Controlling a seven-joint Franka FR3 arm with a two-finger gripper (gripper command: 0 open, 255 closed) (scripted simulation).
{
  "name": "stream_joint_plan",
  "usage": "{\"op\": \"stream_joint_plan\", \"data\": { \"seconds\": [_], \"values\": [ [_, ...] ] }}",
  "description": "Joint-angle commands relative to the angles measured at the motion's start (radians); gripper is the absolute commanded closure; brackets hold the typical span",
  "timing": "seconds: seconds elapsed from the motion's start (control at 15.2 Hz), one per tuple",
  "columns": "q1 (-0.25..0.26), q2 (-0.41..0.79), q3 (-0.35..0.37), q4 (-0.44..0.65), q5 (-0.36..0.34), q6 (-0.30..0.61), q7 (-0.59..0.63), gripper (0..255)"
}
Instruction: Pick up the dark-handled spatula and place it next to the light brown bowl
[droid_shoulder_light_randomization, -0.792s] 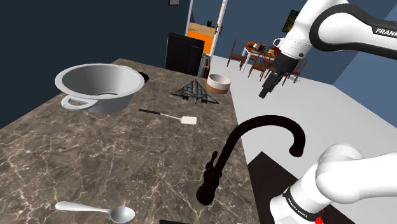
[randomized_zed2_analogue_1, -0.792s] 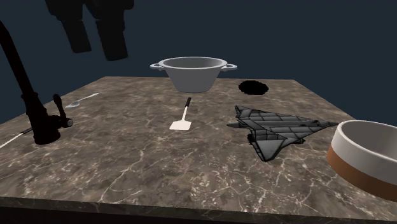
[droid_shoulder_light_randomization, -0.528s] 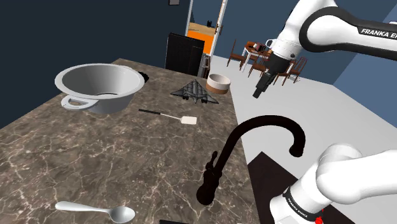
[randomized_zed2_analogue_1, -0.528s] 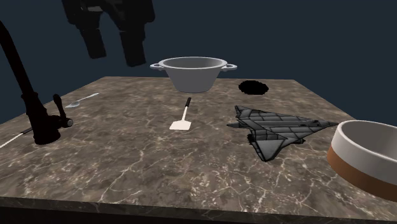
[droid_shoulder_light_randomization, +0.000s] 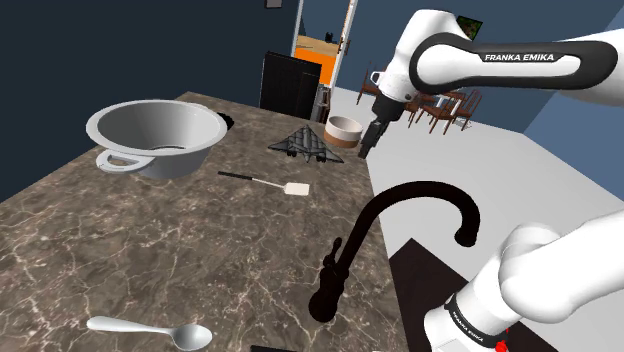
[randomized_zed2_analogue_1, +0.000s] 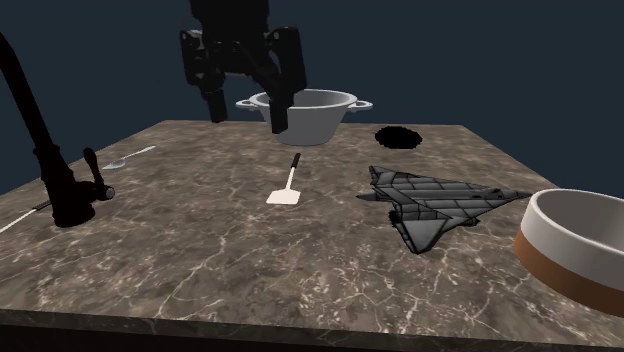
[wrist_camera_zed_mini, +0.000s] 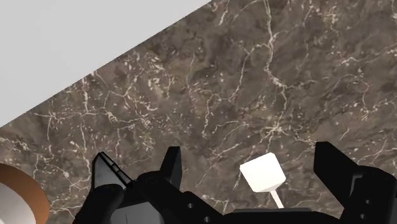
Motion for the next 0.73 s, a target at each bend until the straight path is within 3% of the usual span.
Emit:
{"op": "stream_joint_plan", "data": {
  "seconds": [0.0, 0.66],
  "values": [
    [0.015, 0.076, 0.008, 0.035, 0.006, 0.042, -0.018, 0],
    [0.076, 0.429, 0.054, 0.252, 0.017, 0.174, -0.102, 0]
  ]
}}
